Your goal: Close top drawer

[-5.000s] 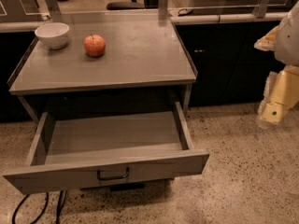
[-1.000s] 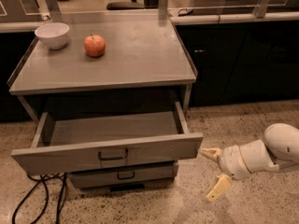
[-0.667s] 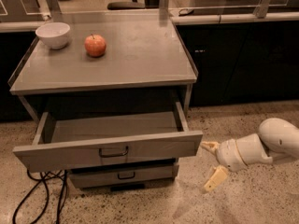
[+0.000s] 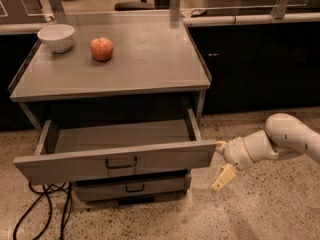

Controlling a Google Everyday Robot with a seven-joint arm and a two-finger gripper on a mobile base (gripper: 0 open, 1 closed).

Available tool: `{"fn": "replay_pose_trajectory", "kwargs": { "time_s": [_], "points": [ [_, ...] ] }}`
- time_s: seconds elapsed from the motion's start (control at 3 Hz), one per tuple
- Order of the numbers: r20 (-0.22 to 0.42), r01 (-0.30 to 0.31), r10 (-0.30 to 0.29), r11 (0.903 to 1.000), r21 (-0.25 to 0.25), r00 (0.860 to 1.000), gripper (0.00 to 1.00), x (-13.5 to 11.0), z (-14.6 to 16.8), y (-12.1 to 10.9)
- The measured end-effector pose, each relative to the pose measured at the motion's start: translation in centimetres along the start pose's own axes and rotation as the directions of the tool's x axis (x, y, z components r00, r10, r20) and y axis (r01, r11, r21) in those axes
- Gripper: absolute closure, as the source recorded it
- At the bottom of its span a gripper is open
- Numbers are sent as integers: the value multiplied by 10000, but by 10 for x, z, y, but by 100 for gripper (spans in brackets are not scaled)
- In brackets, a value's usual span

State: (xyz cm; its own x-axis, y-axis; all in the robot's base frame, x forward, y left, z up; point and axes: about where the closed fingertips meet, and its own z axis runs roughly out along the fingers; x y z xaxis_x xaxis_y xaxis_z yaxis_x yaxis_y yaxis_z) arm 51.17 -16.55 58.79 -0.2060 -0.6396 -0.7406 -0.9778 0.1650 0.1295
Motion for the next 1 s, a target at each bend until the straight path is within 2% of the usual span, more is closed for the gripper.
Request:
{"fn": "replay_pose_trajectory", "kwargs": {
  "time_s": [0.33, 0.67, 1.0],
  "points": [
    [35, -406, 405, 9981, 462, 9992, 0, 15, -20, 14],
    [62, -1078, 1081, 9826, 1513, 9941, 0, 37, -63, 53],
    [90, -1432, 1439, 9732, 1798, 9895, 0, 53, -79, 71]
  ]
}}
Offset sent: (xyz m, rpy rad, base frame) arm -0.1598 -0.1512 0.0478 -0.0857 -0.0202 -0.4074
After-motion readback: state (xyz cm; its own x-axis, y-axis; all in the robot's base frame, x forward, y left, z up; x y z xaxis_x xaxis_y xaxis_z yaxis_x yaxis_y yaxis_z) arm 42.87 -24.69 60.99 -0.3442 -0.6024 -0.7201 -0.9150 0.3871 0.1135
